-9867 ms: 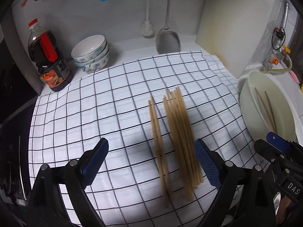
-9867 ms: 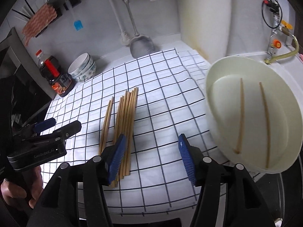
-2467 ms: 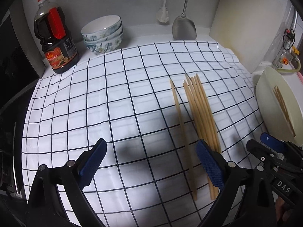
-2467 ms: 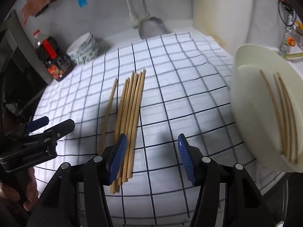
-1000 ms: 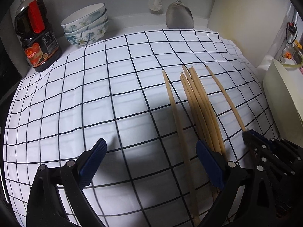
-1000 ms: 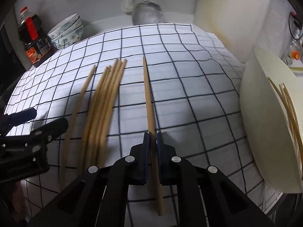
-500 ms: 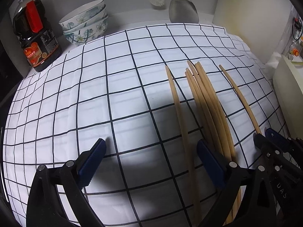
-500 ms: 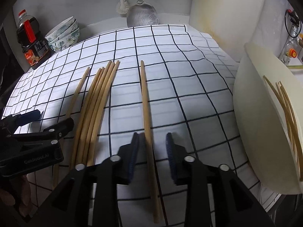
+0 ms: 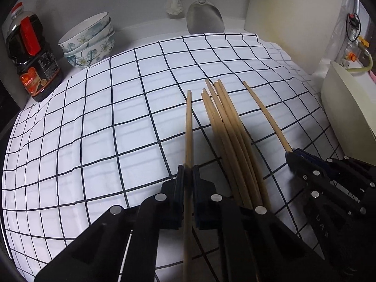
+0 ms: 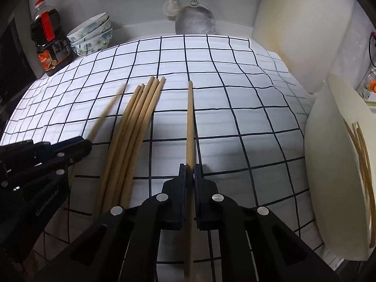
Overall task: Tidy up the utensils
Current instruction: 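Close the left tool on one wooden chopstick from the bundle, then carry the held chopsticks with both tools over the white basin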
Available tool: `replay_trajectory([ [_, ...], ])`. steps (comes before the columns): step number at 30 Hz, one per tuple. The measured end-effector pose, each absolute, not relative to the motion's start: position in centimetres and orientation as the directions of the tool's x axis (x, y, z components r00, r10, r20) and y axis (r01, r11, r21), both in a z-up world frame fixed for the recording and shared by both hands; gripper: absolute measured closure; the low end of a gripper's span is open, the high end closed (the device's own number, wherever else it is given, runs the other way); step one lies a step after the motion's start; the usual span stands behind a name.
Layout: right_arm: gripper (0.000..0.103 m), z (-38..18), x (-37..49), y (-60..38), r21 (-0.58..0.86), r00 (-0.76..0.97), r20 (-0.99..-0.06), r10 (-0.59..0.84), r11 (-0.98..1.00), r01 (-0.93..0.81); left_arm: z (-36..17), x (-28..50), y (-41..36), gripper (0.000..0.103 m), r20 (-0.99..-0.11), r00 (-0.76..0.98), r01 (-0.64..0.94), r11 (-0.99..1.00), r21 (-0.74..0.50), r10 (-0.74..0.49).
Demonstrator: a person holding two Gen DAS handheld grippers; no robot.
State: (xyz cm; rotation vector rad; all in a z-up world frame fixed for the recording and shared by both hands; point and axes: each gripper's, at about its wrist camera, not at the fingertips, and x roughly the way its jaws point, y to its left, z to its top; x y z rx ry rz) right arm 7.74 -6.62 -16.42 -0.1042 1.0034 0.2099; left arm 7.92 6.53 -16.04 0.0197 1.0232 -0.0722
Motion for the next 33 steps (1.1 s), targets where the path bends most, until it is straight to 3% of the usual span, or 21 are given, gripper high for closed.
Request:
replay_trajectory([
  [8, 0.097, -14.7, 6.8, -7.8, 0.118, 0.517, -0.834, 0.194, 0.977, -0.178, -15.0, 7.1, 7.3, 0.096, -0.873, 0.482, 0.078, 0.996, -0.042, -0.074],
  [18, 0.097, -8.8, 4.3, -10.6, 0.213, 0.572, -0.779, 0.256, 0.967, -0.143, -8.8, 5.9, 5.6, 0.096, -0.83, 0.542, 0.137, 0.988, -0.067, -0.132],
  [26, 0.097, -4.5, 2.0, -19.2, 0.236, 0.64, -0.745, 0.188, 0.972, -0.01, -3.8, 6.1, -1.6, 0.096, -0.78, 0.559, 0.27, 0.951, -0.148, -0.281],
  [33, 0.097, -4.4, 0.6, -27.2, 0.241, 0.653, -0.75, 0.107, 0.963, 0.118, -2.4, 7.3, -11.0, 0.096, -0.767, 0.507, 0.395, 0.897, -0.2, -0.394],
])
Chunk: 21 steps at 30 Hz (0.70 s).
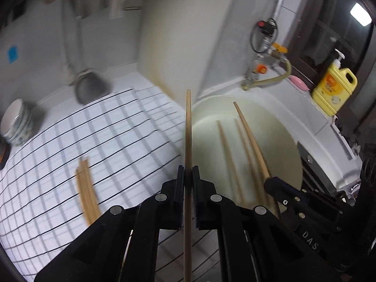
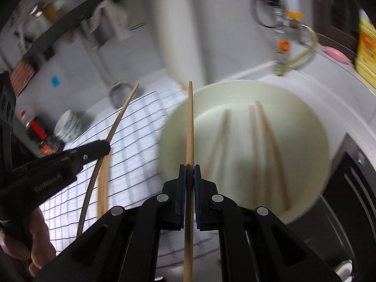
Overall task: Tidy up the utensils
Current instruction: 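Carry the held chopsticks with both tools over the white basin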
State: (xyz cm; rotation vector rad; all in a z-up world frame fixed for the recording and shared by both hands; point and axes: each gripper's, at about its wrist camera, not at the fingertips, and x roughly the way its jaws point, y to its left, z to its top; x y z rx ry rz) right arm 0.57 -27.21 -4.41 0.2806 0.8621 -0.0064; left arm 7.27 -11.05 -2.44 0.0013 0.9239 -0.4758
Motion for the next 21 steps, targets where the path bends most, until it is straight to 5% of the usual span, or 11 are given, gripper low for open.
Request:
replay_trajectory([
  [21, 0.097, -10.9, 5.2, -36.8, 0.339, 0.584, -0.796, 0.158, 0.916, 0.214, -11.0, 12.8, -23.8, 0.096, -0.872, 0.355, 0.419, 0.892, -0.172, -0.335],
])
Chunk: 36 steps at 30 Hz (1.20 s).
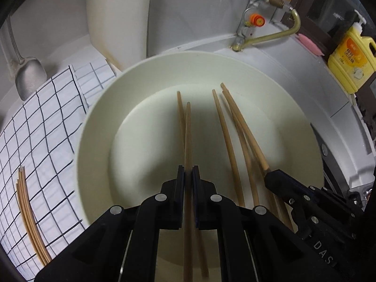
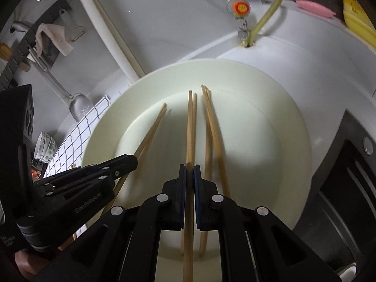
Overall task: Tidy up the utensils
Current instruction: 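Carry the held chopsticks with both tools over the white basin, then open both tools to drop the chopsticks into the basin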
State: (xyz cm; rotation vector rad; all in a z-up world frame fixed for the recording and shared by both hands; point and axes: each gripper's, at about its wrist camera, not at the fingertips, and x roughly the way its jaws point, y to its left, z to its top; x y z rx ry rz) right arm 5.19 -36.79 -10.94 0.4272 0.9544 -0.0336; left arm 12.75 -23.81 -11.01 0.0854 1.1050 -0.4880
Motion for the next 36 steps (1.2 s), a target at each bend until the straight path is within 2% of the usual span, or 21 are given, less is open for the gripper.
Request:
replay_trajectory([
  [8, 0.096, -11.5, 6.4, -37.8, 0.32, 0.569, -0.81, 0.138, 0.919, 0.233, -11.7, 14.4, -25.5, 0.095, -0.894, 0.343, 0.396, 0.908, -0.141, -0.288],
  [10, 0.09, -11.1, 6.1, -38.1, 0.314, 0.585, -0.802, 0.124, 0.919, 0.236, -11.6, 14.5, -25.1, 0.086, -0.895, 0.352, 0.385, 0.914, -0.131, -0.276],
  [11, 0.087, -11.0, 5.9, -38.2, 0.31, 0.59, -0.799, 0.117, 0.921, 0.237, -11.5, 14.5, -24.9, 0.07, -0.894, 0.363, 0.378, 0.918, -0.119, -0.265],
  [12, 0.085, -10.9, 5.8, -38.3, 0.307, 0.592, -0.798, 0.113, 0.921, 0.238, -11.1, 14.3, -24.5, 0.045, -0.891, 0.381, 0.365, 0.925, -0.1, -0.247],
  [14, 0.083, -10.6, 5.5, -38.5, 0.305, 0.596, -0.796, 0.107, 0.921, 0.242, -10.3, 14.1, -23.9, 0.026, -0.874, 0.42, 0.347, 0.933, -0.093, -0.243],
  [21, 0.081, -9.7, 3.8, -38.4, 0.303, 0.604, -0.791, 0.094, 0.918, 0.254, -7.9, 13.3, -21.7, 0.021, -0.851, 0.464, 0.335, 0.938, -0.088, -0.246],
  [23, 0.077, -9.4, 3.4, -38.1, 0.305, 0.605, -0.791, 0.096, 0.918, 0.252, -7.4, 12.8, -20.8, 0.02, -0.848, 0.473, 0.328, 0.941, -0.083, -0.24],
  [36, 0.069, -6.6, 1.3, -32.9, 0.279, 0.623, -0.773, 0.118, 0.946, 0.167, -4.3, 8.7, -15.3, 0.018, -0.817, 0.544, 0.311, 0.95, -0.014, -0.19],
])
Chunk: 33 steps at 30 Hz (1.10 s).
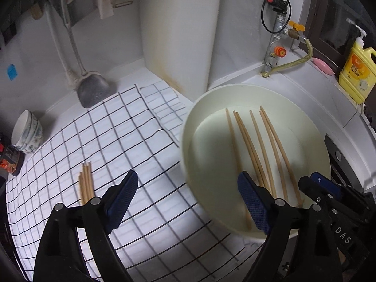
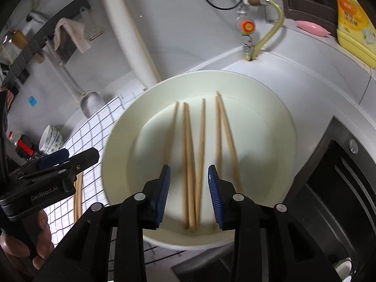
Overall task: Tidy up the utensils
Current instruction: 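Open both tools to drop the chopsticks into the basin, then move both open tools back to the chopstick bundle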
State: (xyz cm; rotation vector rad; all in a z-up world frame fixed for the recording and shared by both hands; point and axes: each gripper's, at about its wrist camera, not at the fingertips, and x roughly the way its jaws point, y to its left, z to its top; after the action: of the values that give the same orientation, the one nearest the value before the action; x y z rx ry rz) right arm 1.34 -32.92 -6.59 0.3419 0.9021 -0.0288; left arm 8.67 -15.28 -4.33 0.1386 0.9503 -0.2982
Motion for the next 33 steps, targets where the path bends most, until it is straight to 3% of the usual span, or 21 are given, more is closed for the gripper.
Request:
replay_trajectory([
  [14, 0.056, -4.8, 0.9, -25.3, 0.242, 0.618, -0.77, 0.156, 0.969, 0.057, -3.4, 6.5, -8.0, 0.015, -0.807, 0.571, 0.25, 0.968, -0.007, -0.153],
  [33, 0.054, -7.8, 2.6, -14.9, 0.227, 0.536, -0.808, 0.245, 0.969, -0.101, -7.5, 5.3, 6.4, 0.014, -0.856, 0.517, 0.004, 1.0, -0.015, -0.015],
])
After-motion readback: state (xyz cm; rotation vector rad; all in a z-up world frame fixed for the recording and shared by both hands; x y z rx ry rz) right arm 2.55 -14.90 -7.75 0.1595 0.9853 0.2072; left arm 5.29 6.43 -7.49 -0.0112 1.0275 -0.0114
